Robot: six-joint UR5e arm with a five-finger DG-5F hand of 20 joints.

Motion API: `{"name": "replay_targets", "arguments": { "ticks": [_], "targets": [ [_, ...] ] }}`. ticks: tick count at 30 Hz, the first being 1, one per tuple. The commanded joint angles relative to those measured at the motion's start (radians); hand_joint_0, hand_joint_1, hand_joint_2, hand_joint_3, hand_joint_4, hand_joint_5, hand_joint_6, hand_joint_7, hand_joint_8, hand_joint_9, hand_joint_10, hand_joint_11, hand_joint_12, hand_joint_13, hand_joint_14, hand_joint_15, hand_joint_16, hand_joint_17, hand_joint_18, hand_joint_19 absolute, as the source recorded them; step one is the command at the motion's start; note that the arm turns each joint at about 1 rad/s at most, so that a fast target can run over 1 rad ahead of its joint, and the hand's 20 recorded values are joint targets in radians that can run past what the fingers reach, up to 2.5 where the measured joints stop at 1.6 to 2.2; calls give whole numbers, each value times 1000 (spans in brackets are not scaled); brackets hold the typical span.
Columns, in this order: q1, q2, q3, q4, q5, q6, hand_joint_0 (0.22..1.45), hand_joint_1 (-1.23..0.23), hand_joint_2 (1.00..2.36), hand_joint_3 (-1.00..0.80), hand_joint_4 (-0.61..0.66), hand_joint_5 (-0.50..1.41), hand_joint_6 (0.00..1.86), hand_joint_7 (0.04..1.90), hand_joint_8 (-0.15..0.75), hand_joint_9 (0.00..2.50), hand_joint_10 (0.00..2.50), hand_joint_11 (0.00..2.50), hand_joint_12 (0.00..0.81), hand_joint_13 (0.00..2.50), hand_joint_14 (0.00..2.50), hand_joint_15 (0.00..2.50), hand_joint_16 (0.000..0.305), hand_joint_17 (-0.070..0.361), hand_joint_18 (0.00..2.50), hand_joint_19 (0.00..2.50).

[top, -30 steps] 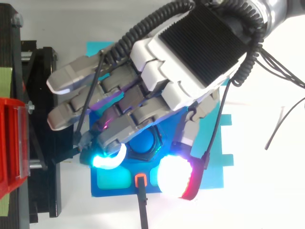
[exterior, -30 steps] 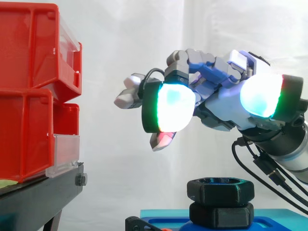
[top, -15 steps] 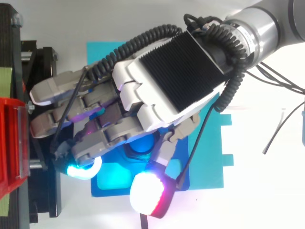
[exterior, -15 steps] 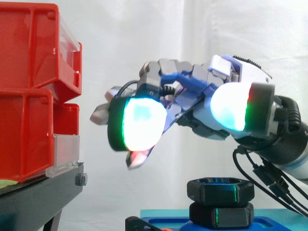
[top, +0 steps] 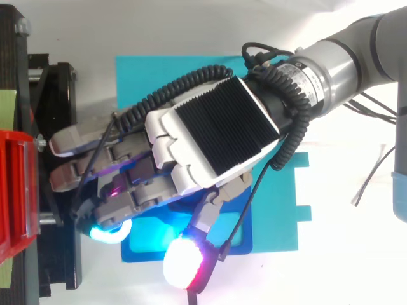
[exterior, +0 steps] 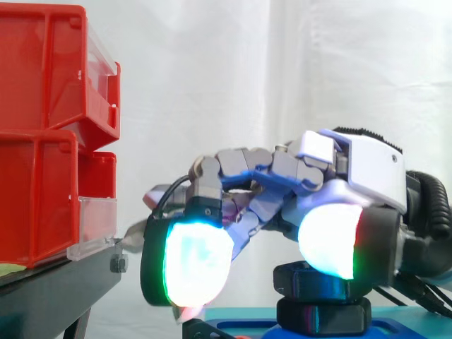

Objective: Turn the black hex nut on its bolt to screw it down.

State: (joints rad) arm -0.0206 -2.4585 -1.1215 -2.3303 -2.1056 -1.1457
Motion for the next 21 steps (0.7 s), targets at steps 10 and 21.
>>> {"name": "replay_targets", "arguments": {
  "ticks": [10, 21],
  "targets": [
    [-2, 0, -17, -12, -5, -6, 528, -367, 1000, -500, 221, -62, 502, 1233, 255, 912, 12, 328, 296, 476, 4, 107, 32, 72, 137, 103],
    [-6, 1, -17, -4, -22, 6, 529, -371, 1000, -500, 199, -49, 501, 1330, 253, 922, 13, 328, 296, 487, 4, 106, 32, 72, 148, 100]
  ]
}}
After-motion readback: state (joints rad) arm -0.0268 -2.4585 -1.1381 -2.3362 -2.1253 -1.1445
